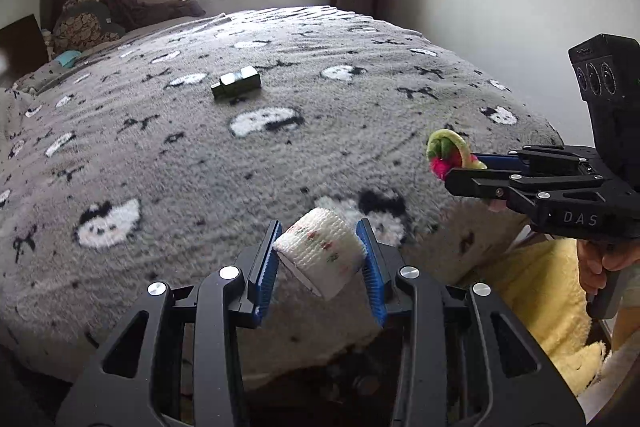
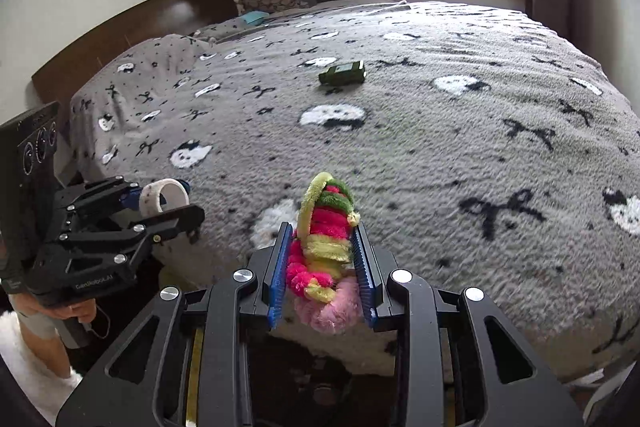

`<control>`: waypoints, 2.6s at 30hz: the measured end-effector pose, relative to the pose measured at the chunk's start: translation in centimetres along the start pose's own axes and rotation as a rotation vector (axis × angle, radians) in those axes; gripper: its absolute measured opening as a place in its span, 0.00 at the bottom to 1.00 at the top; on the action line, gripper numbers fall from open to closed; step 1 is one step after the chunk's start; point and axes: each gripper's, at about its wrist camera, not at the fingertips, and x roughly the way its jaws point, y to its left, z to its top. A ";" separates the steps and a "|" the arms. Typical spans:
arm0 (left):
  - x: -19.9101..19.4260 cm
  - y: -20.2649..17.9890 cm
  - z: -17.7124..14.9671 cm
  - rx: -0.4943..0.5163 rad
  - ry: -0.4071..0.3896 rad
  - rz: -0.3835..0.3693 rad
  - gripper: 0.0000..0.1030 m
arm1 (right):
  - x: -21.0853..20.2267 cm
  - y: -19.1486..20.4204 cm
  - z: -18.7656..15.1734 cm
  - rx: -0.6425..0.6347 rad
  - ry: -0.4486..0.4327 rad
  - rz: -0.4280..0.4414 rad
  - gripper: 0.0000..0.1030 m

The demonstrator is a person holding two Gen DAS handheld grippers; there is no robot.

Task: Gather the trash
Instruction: 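Carry the tape roll and pipe-cleaner toy down over the floor bin with both tools, then open both tools to drop the tape roll and toy into the bin, then move both tools back up over the green bottle on the bed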

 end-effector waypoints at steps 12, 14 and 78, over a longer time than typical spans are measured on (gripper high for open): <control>0.8 -1.4 -10.5 -0.075 0.182 -0.007 0.35 | 1.8 2.7 -9.3 0.059 0.154 0.047 0.30; 1.4 -1.5 -12.0 -0.079 0.218 -0.001 0.35 | 2.8 2.8 -10.9 0.065 0.192 0.049 0.30; 3.3 8.7 2.7 -0.149 0.083 0.221 0.92 | 3.5 -3.4 2.3 0.079 0.022 -0.218 0.96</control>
